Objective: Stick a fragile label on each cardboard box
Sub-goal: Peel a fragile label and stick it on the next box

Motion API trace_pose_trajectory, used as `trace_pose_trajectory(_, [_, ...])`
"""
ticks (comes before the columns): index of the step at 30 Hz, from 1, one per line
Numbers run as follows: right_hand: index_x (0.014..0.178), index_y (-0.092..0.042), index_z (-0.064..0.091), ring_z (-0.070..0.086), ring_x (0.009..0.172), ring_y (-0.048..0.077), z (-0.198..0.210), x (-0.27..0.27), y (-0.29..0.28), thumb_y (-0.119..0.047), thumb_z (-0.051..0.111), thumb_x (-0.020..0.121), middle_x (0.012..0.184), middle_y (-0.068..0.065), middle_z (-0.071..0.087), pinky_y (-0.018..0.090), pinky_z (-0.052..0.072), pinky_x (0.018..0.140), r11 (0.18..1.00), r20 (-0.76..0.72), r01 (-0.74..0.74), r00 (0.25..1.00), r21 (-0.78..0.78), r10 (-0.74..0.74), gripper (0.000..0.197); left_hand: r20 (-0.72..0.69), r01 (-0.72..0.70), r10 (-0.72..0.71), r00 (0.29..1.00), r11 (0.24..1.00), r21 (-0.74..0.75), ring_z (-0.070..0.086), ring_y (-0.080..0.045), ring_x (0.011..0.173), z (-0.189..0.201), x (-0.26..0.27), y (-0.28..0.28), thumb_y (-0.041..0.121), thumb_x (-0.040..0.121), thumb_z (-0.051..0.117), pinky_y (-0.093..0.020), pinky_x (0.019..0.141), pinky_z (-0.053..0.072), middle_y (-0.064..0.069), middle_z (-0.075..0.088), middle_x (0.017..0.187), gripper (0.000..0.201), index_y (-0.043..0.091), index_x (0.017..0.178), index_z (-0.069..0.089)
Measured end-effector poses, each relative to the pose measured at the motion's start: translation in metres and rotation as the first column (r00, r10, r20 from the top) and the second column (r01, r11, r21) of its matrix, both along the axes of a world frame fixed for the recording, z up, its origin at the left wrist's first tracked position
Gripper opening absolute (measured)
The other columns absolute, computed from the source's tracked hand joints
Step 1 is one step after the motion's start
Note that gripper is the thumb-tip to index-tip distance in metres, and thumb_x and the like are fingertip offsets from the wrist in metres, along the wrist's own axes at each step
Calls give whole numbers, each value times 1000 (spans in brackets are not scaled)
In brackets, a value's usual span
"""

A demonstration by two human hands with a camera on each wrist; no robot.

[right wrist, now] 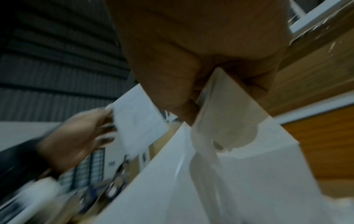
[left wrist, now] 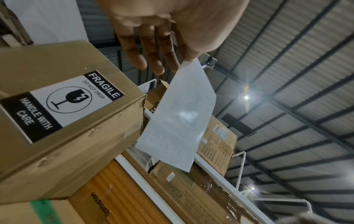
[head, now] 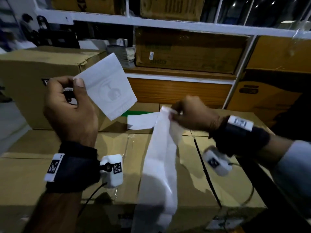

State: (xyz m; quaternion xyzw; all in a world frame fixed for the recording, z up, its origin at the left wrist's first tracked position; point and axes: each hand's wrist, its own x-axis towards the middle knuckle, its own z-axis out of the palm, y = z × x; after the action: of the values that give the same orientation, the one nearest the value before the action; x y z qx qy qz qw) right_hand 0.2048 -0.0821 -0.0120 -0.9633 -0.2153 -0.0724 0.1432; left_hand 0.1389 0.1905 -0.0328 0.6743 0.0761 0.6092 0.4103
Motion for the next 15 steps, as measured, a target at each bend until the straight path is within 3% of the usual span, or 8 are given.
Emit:
trace_pose_trajectory(2, [93, -15, 75, 71, 74, 14, 33, 30, -3, -24, 65, 100, 83, 1, 73, 27, 57, 58, 962, -6, 155, 987, 224, -158, 15, 26, -16, 16, 1000, 1000, -18, 64, -19, 87, 4, -1, 2, 46, 103, 52, -32, 75, 52, -6, 70, 99, 13, 34, 102, 54])
trace_pose_trajectory(5, [97, -4, 73, 73, 86, 25, 66, 75, -16, -17, 66, 85, 93, 10, 73, 34, 58, 70, 795, 31, 323, 919, 514, -393, 19, 65, -40, 41, 997, 999, -22, 64, -16, 88, 12, -4, 6, 50, 104, 51, -28, 80, 51, 4, 66, 95, 15, 35, 99, 52])
trace_pose_trajectory(7, [129, -2, 59, 65, 109, 26, 72, 94, -24, -12, 66, 82, 120, 10, 63, 31, 55, 85, 598, -100, 415, 867, 685, -488, 49, 84, -56, 59, 995, 998, -34, 63, -10, 89, 20, -7, 6, 53, 104, 50, -25, 81, 51, 14, 62, 93, 13, 43, 96, 48])
trace_pose_trajectory(9, [147, -3, 42, 58, 123, 34, 70, 104, -27, -8, 67, 83, 140, 18, 52, 38, 54, 95, 468, -202, 454, 846, 759, -494, 69, 101, -67, 72, 992, 997, -48, 63, -4, 88, 23, -8, 8, 56, 103, 48, -23, 81, 51, 18, 61, 92, 14, 43, 97, 48])
trace_pose_trajectory(11, [141, -6, 46, 57, 122, 35, 59, 106, -24, -9, 67, 83, 140, 19, 53, 42, 52, 99, 494, -163, 479, 817, 725, -553, 62, 113, -77, 84, 990, 995, -63, 61, 1, 86, 25, -9, 11, 57, 103, 48, -20, 78, 49, 22, 60, 90, 16, 42, 99, 48])
trace_pose_trajectory(13, [121, -10, 55, 57, 109, 28, 40, 102, -18, -4, 66, 83, 128, 13, 56, 38, 54, 93, 572, -34, 461, 798, 678, -602, 40, 109, -89, 96, 989, 994, -68, 60, 0, 85, 24, -9, 13, 57, 103, 48, -21, 77, 49, 23, 59, 90, 16, 41, 100, 49])
trace_pose_trajectory(15, [105, -15, 58, 57, 98, 23, 15, 91, -12, -6, 68, 83, 116, 10, 58, 34, 54, 82, 733, 101, 384, 847, 562, -521, 25, 100, -102, 108, 989, 993, -60, 59, -1, 84, 22, -11, 13, 54, 103, 49, -21, 76, 47, 21, 59, 89, 12, 42, 98, 49])
